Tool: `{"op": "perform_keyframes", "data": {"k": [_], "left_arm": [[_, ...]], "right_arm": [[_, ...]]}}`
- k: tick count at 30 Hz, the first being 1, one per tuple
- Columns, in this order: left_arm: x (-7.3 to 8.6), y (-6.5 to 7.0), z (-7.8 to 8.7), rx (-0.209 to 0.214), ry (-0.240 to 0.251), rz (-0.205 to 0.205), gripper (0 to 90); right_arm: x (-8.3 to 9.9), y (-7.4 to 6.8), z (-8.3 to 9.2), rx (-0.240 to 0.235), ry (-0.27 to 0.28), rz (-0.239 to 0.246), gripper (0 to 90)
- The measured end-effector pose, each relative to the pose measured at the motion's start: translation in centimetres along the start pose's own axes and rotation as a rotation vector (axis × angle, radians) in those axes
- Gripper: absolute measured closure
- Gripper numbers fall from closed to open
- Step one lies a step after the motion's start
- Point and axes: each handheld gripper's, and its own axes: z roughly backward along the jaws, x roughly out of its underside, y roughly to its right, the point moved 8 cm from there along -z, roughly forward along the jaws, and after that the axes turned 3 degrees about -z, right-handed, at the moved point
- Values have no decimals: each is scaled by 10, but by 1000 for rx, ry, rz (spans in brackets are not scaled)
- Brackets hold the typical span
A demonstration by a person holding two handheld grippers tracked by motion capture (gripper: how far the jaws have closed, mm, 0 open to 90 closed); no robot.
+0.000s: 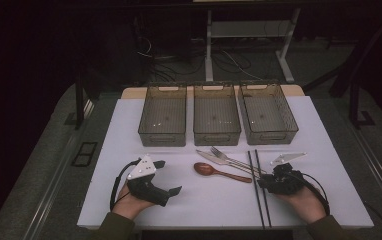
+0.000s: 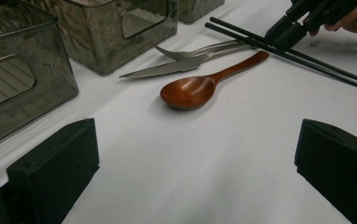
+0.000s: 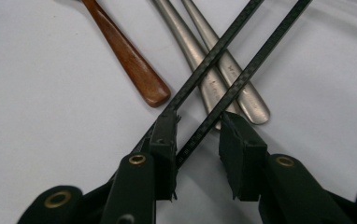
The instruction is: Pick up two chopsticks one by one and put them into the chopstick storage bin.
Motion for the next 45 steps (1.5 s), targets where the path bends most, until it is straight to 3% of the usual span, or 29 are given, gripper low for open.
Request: {"op": "perform_keyframes", "data": {"k": [12,23,28,34,37,45], "left_arm": [[0,0,0,1,0,-1,0],[0,0,0,4,0,-2,0],[0,1,0,4,-1,-1,0],[0,1,0,8,-1,-3,0],[-1,2,-1,9,3,-4,0],[0,2,-1,12,-1,-5,0]], "right_arm": [[0,6,1,33,1,7,722],[1,21,4,69,3,-16,749],[2,20,6,75,7,-25,694],[10,17,10,67,-5,-25,697],[10,19,10,91,-11,5,757],[10,24,12,88,-18,1,788]]}}
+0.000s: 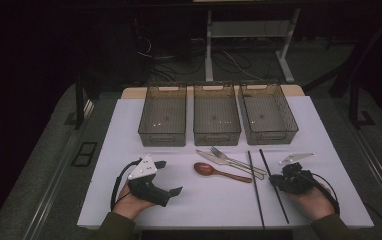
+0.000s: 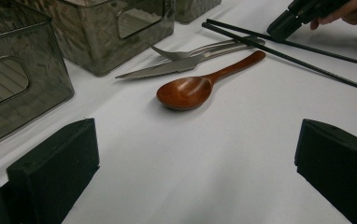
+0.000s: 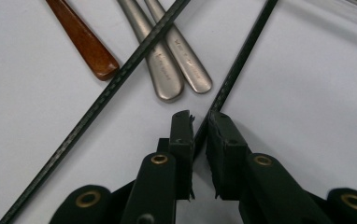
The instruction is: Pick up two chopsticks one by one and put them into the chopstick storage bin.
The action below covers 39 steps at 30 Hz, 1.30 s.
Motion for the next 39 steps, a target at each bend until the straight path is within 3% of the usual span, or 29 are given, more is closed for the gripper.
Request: {"op": "perform_keyframes", "data": {"k": [6,14,20,24,31,39], "left_arm": [[0,0,0,0,-1,-1,0],[0,0,0,0,1,1,0],[0,0,0,0,3,0,0],[0,0,1,1,1,-1,0],[0,0,1,2,3,-1,0],[0,0,1,1,3,-1,0]], "right_arm": [[0,11,2,50,-13,28,807],[1,24,4,75,-19,53,835],[2,32,6,74,-17,42,842],[4,39,8,67,-22,63,848],[6,47,10,30,-11,63,848],[11,47,17,2,17,42,768]]}}
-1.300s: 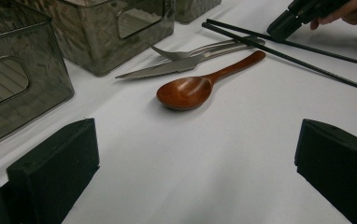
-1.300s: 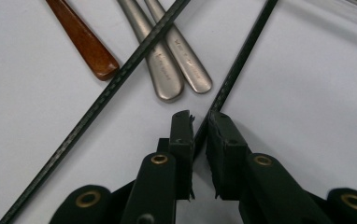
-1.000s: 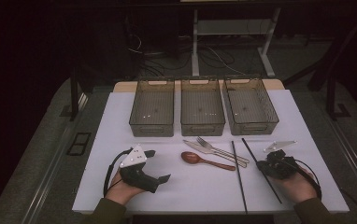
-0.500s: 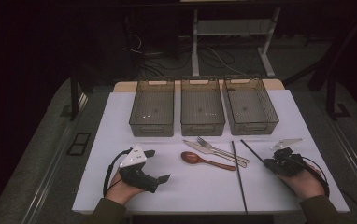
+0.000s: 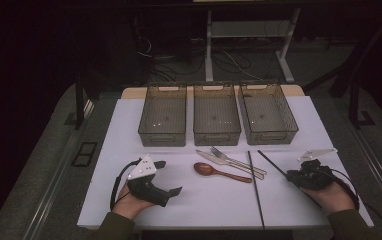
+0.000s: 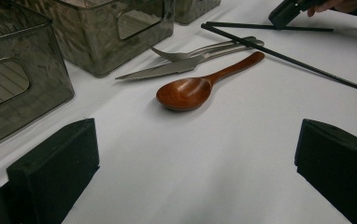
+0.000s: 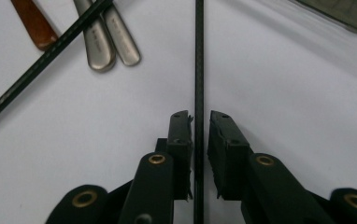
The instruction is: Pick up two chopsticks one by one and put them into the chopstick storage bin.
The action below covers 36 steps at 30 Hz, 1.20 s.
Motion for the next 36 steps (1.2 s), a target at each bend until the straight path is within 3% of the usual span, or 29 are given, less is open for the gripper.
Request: {"op": "perform_keyframes", "data": {"k": [6,10,14,20,25,36], "left_arm": [[0,0,1,-2,4,3,0],[0,0,0,-1,4,3,0],[0,0,0,2,0,1,0],[1,0,0,1,-1,1,0],[2,-1,0,2,-4,3,0],[2,-4,2,-2,0,5,0]], "right_arm": [[14,4,10,7,-1,-8,761],[19,6,10,0,-13,11,804],[19,5,9,6,-16,28,842],[20,6,10,-16,-5,16,851],[13,9,19,-55,65,-27,852],[1,7,41,-91,172,-17,852]]}}
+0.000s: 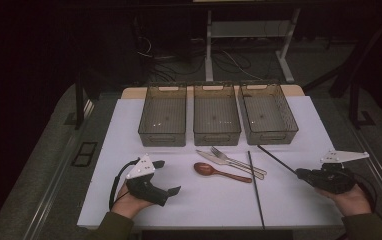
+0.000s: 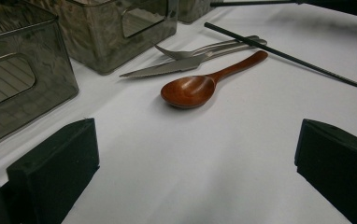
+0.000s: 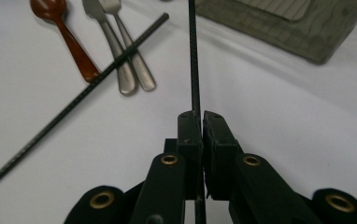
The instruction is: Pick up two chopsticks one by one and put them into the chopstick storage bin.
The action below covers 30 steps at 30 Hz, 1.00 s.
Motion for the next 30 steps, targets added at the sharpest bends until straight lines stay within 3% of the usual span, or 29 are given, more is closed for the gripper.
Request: {"op": "perform_keyframes", "data": {"k": [5,13,18,25,30], "left_arm": [[2,-1,0,0,-4,-4,0],[4,-2,-1,5,-16,-13,0],[4,-3,-2,4,-23,-23,0],[7,-3,-6,3,-37,-39,0],[9,-4,-6,7,-24,-14,0]], "right_arm": [[-11,-8,7,-21,31,17,851],[-28,-18,6,-75,63,27,851],[-42,-24,5,-86,82,42,851],[-61,-34,-10,-100,77,62,851],[-76,-41,-24,-107,74,79,851]]}}
